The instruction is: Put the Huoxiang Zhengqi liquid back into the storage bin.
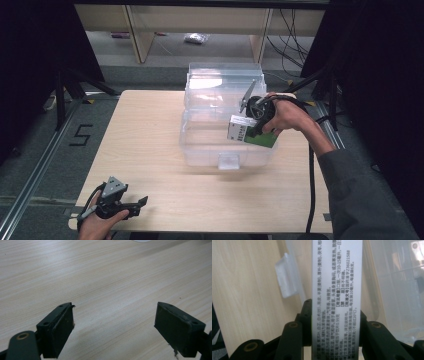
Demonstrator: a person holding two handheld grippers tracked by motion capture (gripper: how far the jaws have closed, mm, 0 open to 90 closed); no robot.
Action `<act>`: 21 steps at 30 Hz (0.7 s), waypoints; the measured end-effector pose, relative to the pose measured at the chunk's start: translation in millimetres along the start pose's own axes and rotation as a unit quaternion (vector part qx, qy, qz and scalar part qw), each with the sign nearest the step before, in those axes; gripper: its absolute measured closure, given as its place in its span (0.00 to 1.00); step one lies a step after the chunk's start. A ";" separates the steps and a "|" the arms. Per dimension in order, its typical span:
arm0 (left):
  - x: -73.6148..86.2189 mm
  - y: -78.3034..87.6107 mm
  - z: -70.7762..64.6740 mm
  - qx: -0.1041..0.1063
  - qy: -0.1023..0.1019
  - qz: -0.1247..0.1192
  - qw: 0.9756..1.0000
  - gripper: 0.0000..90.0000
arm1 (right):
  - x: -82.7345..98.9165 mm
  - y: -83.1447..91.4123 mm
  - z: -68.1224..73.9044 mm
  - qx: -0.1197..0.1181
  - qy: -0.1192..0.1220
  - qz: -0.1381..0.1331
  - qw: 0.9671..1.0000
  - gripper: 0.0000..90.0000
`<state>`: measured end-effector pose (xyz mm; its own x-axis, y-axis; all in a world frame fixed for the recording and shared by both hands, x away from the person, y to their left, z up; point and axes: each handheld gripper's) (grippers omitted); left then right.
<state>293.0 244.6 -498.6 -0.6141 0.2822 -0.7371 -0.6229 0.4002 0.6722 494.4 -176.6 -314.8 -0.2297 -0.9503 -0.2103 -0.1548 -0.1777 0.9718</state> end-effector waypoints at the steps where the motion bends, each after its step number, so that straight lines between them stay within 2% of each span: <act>1: 0.1 0.0 0.0 0.000 0.002 -0.001 1.000 0.17 | 0.3 -1.3 -1.1 0.001 -0.009 0.003 1.000 0.72; 2: 0.1 0.0 0.3 0.002 0.002 -0.001 1.000 0.17 | 0.4 -3.6 -4.3 0.002 0.003 0.002 1.000 0.72; 5: 0.6 -0.1 0.2 0.001 0.002 -0.004 1.000 0.17 | 0.4 -8.9 -6.8 0.002 -0.002 0.009 1.000 0.72; 6: 0.1 0.9 -0.3 -0.003 0.001 0.002 1.000 0.17 | 0.1 -10.9 -6.8 0.005 0.000 0.010 1.000 0.72; 10: 0.2 -0.1 -0.4 0.001 0.002 0.000 1.000 0.17 | -1.3 -18.7 -7.7 -0.002 0.007 0.008 1.000 0.72; 14: 0.0 1.1 -0.3 -0.004 0.001 0.003 1.000 0.17 | -0.4 -26.1 -10.8 -0.002 0.001 0.009 1.000 0.72; 17: 0.4 0.6 -0.2 -0.003 0.003 -0.001 1.000 0.17 | 0.6 -31.4 -14.5 0.003 0.006 0.019 1.000 0.72; 21: 0.0 1.2 -0.3 -0.003 -0.001 0.003 1.000 0.17 | 2.4 -36.2 -16.5 0.001 -0.004 0.017 1.000 0.72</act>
<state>292.1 244.8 -497.8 -0.6166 0.2862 -0.7334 -0.6225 0.3930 0.6768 515.3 -176.7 -348.7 -0.2424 -0.9538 -0.1775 -0.1493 -0.1441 0.9782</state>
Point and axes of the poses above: each handheld gripper's, and its own axes: y roughly backward along the jaws, x roughly out of its underside, z roughly to its left, and after that the axes turned 1 degree about y, right-handed
